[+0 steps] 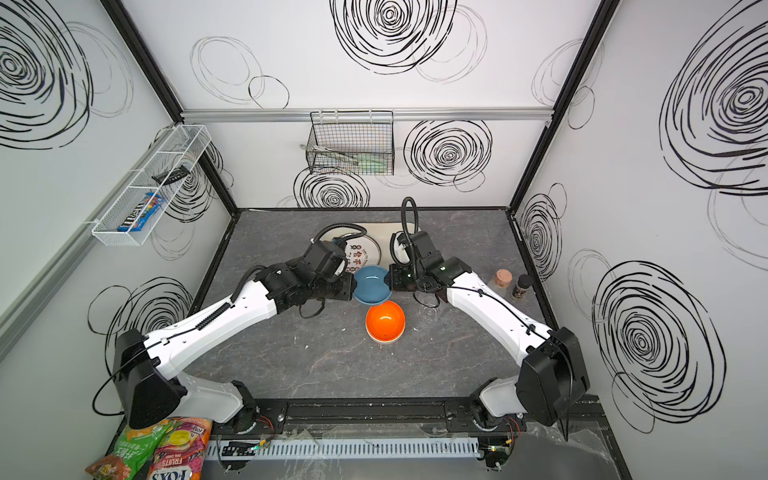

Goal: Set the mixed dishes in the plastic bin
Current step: 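Lift the blue bowl into the bin with the right gripper while the left withdraws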

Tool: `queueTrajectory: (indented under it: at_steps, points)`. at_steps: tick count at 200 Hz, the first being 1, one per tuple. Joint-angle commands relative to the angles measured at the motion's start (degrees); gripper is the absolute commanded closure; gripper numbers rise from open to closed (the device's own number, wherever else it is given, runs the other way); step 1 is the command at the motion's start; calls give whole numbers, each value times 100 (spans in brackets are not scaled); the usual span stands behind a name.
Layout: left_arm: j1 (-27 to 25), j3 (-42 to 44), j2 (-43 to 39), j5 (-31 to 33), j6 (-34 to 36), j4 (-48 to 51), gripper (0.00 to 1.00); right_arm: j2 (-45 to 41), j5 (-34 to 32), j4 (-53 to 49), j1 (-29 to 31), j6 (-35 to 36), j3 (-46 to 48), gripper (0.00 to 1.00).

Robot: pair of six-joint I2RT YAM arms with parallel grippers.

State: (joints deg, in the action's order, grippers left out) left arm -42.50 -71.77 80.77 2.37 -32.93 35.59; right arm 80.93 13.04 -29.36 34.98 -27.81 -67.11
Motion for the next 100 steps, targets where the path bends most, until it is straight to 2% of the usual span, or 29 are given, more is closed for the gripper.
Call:
queueTrajectory:
  at_steps: [1, 36, 100]
  points:
    - [212, 108, -254, -268, -79, -64, 67, 182, -440, -82, -39, 191, -460, 93]
    - [509, 327, -575, -483, -153, -149, 60, 582, -607, -174, -85, 357, -829, 95]
    - [889, 953, -1299, -691, -293, -234, 54, 1302, -782, -228, -398, 537, -1436, 95]
